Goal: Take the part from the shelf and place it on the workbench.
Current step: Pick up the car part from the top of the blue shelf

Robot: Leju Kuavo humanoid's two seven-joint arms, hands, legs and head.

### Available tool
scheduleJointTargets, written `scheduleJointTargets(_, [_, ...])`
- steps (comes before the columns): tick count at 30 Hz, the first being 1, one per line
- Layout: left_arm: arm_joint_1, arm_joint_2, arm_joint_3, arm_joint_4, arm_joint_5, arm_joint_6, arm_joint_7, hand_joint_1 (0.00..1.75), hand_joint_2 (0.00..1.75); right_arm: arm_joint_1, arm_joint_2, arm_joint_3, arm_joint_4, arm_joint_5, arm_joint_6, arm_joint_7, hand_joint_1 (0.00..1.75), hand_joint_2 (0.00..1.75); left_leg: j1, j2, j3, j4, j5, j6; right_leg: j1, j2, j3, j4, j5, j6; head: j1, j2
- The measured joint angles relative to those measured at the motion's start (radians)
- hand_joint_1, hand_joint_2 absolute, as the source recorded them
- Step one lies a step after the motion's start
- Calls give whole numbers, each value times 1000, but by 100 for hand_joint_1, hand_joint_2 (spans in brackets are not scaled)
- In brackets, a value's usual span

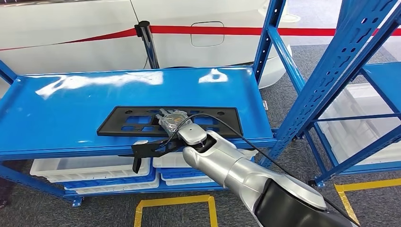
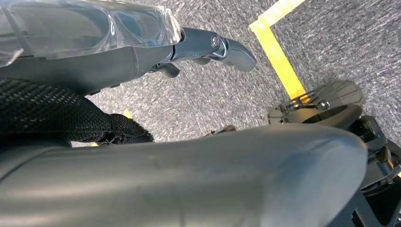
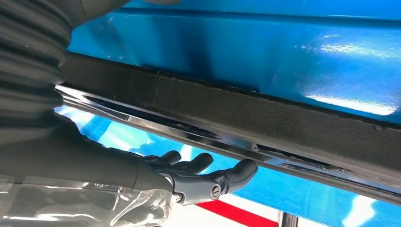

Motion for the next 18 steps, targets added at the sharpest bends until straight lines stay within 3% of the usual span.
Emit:
scheduleJointTargets(1, [0,0,0,0,2,0,0,0,0,0,0,0,0,-2,-2,0,3,175,0,0,0,0,0,0,0,0,0,0,0,0,0,0])
scheduleJointTargets(5, [0,1,0,0,6,0,0,0,0,0,0,0,0,-4,-3,0,171,175,0,0,0,0,0,0,0,0,0,0,0,0,0,0])
scheduleJointTargets(18, [1,3,-1,0,7,0,0,0,0,-5,2,0,5,-11,-6,1,175,175,0,0,0,0,0,0,0,-1,0,0,0,0,0,0])
